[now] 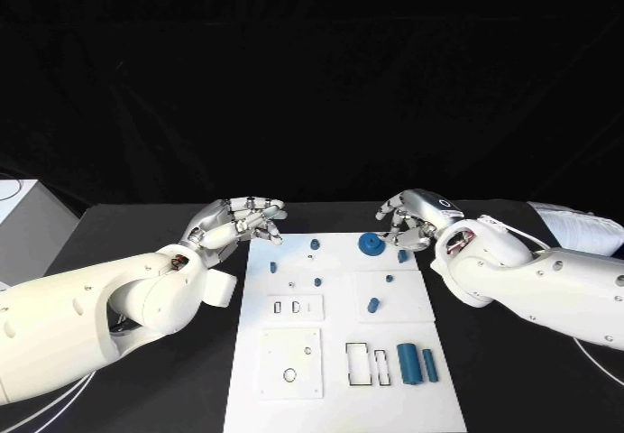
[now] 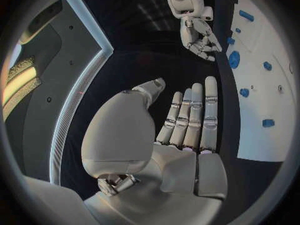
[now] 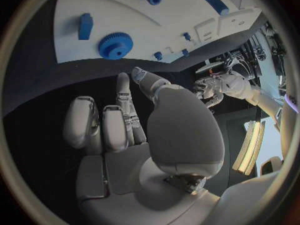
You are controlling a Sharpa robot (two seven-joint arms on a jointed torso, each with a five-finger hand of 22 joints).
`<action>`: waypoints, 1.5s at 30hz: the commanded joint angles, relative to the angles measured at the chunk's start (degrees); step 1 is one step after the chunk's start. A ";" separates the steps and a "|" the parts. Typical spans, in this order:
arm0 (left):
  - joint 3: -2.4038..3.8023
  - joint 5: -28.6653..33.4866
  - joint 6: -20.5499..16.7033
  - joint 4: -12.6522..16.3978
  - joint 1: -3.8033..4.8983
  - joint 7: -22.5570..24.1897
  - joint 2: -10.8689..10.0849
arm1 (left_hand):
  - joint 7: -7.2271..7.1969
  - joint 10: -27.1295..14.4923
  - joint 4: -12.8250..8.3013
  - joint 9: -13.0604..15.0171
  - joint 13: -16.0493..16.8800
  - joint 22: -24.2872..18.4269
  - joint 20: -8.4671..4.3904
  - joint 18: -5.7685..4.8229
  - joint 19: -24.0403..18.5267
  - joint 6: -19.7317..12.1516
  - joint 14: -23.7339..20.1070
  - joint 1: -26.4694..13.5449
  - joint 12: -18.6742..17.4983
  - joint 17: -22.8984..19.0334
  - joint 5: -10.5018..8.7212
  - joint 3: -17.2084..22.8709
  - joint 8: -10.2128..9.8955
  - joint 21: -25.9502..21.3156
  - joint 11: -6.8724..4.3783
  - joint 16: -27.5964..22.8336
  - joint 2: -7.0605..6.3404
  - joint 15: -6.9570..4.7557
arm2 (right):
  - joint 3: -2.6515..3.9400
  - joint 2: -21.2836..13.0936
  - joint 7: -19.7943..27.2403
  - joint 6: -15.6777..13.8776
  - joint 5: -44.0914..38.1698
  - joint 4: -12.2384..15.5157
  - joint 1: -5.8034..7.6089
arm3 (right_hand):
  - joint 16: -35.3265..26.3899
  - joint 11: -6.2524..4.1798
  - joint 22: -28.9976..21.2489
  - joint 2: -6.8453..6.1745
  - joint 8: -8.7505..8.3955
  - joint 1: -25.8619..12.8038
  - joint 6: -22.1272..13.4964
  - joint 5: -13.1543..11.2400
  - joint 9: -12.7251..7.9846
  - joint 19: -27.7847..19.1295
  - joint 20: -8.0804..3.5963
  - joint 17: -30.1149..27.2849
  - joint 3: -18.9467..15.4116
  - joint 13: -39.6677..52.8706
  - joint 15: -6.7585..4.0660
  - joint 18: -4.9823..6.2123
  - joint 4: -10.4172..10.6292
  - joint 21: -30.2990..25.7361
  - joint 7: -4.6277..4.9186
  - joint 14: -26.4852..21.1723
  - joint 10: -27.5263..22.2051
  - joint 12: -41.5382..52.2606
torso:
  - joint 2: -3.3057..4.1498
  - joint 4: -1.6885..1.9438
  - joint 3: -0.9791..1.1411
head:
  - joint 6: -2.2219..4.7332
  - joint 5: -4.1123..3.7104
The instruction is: Assemble the parts on the task board
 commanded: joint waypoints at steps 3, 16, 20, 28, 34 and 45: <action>0.04 0.38 1.20 -0.32 0.05 0.60 0.24 | 1.75 -0.38 -0.33 0.07 -0.08 0.07 0.10 0.63 -0.28 -0.39 -0.40 -0.08 0.25 -0.05 -0.24 0.15 0.15 0.39 -0.05 0.18 0.33 -0.14 | -0.01 -1.58 -0.43 3.47 6.91 0.02 0.19 | 7.67 1.16 8.72 1.01 0.95 1.23 -2.95 2.64 0.61 3.75 0.97 16.66 -7.57 45.36 1.34 -2.12 3.82 6.78 0.84 4.41 3.68 42.66 | -0.21 -0.56 0.47 | -0.05 0.01; 0.03 0.54 1.77 -0.92 0.03 0.61 0.68 | 1.76 -0.46 -0.37 0.06 -0.09 0.14 0.11 0.64 -0.33 -0.44 -0.39 -0.05 0.24 -0.07 -0.23 0.18 0.14 0.50 -0.04 0.25 0.36 -0.15 | -0.16 1.00 -2.31 8.08 9.52 -4.14 -0.60 | 9.83 2.35 12.18 2.85 2.00 5.09 -6.08 3.50 0.89 5.17 2.40 22.78 -17.19 54.18 2.35 -2.83 9.46 9.35 2.06 5.64 7.08 49.60 | 0.00 -0.37 0.40 | -0.15 0.06; 0.03 0.56 1.76 -1.00 0.03 0.51 0.65 | 1.77 -0.50 -0.39 0.06 -0.10 0.18 0.10 0.66 -0.33 -0.48 -0.37 -0.03 0.24 -0.08 -0.22 0.22 0.13 0.58 -0.03 0.29 0.40 -0.15 | -0.17 2.12 -2.45 8.14 9.73 -4.78 -0.90 | 10.08 2.37 13.14 3.08 2.34 5.58 -5.99 3.97 0.98 5.71 2.46 23.57 -17.80 55.91 2.40 -3.06 10.42 10.12 2.06 5.83 8.40 51.01 | 0.19 -0.15 0.50 | -0.24 0.03; 0.04 0.60 1.88 -0.95 0.03 0.43 0.63 | 1.78 -0.52 -0.40 0.05 -0.10 0.22 0.10 0.67 -0.33 -0.49 -0.36 0.00 0.24 -0.09 -0.22 0.25 0.13 0.65 -0.03 0.33 0.45 -0.16 | -0.17 4.32 -2.68 8.25 10.00 -6.20 -1.18 | 10.26 2.34 14.06 3.35 2.80 6.00 -5.71 4.34 1.10 6.24 2.49 24.19 -18.15 57.49 2.40 -3.29 11.43 10.87 2.00 5.98 9.62 52.30 | 0.60 0.11 0.64 | -0.23 -0.06; 0.04 0.60 1.91 -0.94 0.04 0.38 0.61 | 1.79 -0.54 -0.42 0.05 -0.11 0.26 0.11 0.68 -0.33 -0.51 -0.35 0.02 0.25 -0.10 -0.21 0.28 0.13 0.72 -0.02 0.36 0.49 -0.16 | -0.17 5.52 -2.69 8.28 9.99 -6.81 -1.25 | 10.26 2.29 14.46 3.59 3.07 6.35 -5.43 4.51 1.17 6.46 2.48 24.19 -18.06 58.00 2.38 -3.38 11.79 11.19 1.93 5.98 10.00 52.70 | 0.62 0.07 0.65 | -0.47 0.09; 0.04 0.60 1.97 -0.89 0.04 0.31 0.58 | 1.79 -0.54 -0.42 0.05 -0.11 0.26 0.11 0.68 -0.33 -0.51 -0.35 0.02 0.25 -0.10 -0.21 0.28 0.13 0.72 -0.02 0.36 0.49 -0.16 | -0.16 6.86 -3.36 8.01 8.04 -8.40 -1.27 | 10.26 2.17 15.10 4.08 3.49 7.24 -4.90 4.60 1.26 6.83 2.43 24.19 -17.41 58.75 2.30 -3.54 12.02 11.72 1.80 5.98 10.59 53.30 | 0.60 0.06 0.68 | -0.63 0.21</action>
